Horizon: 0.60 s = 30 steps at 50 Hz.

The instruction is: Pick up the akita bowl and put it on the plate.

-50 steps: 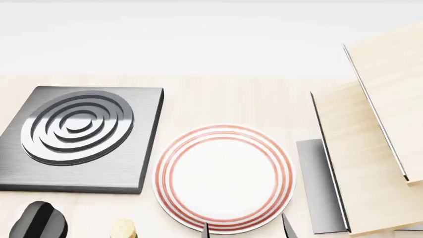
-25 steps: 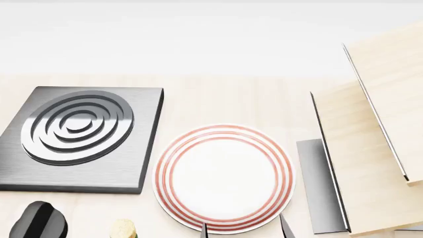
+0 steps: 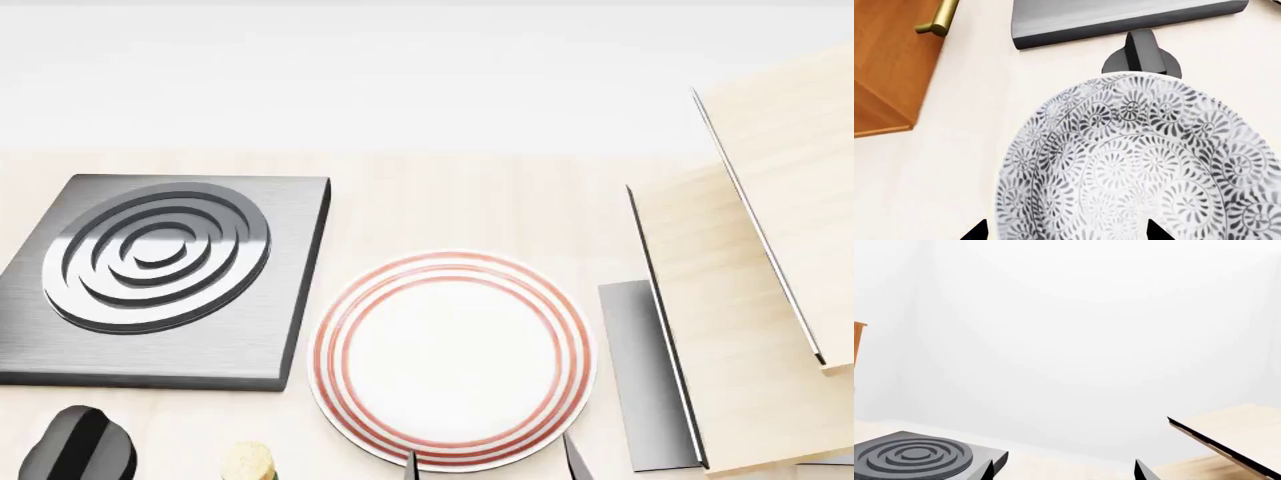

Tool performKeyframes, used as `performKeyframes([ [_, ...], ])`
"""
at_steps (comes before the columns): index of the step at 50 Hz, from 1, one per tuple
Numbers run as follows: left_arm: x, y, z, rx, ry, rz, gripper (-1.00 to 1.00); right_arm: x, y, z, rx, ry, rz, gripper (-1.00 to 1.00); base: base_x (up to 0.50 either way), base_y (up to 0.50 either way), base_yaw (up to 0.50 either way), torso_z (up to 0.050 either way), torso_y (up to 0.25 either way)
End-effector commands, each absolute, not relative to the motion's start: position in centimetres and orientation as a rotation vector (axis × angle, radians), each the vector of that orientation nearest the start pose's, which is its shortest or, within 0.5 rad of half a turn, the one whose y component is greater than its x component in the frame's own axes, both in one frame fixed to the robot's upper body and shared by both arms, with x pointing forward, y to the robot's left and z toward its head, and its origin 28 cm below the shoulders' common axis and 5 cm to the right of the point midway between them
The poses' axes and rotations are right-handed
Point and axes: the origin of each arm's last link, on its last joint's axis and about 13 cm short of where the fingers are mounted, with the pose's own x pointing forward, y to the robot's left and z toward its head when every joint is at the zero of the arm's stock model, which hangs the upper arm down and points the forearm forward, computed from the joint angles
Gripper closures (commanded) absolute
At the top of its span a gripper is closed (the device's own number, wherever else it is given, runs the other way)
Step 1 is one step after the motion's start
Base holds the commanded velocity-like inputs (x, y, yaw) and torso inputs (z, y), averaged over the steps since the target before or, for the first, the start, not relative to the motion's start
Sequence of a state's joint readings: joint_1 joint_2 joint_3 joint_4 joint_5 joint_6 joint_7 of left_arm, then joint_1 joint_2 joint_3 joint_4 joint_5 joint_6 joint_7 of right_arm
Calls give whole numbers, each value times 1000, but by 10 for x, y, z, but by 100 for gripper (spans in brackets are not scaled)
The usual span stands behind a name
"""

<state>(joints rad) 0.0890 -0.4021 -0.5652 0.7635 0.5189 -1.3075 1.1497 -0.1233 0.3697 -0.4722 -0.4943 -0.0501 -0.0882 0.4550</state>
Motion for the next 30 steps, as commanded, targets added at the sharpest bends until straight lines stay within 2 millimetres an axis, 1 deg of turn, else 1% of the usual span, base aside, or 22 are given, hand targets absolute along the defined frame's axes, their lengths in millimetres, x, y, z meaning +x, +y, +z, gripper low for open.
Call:
performKeyframes([
  [1,98,381,139,164,679,-23,-100,156,-68,80,-137,-408,115,-100,0,0,0,0,0],
  [30,92,387,136,148,690,8,-100,157,-68,78,-139,-400,118,-100,0,0,0,0,0],
])
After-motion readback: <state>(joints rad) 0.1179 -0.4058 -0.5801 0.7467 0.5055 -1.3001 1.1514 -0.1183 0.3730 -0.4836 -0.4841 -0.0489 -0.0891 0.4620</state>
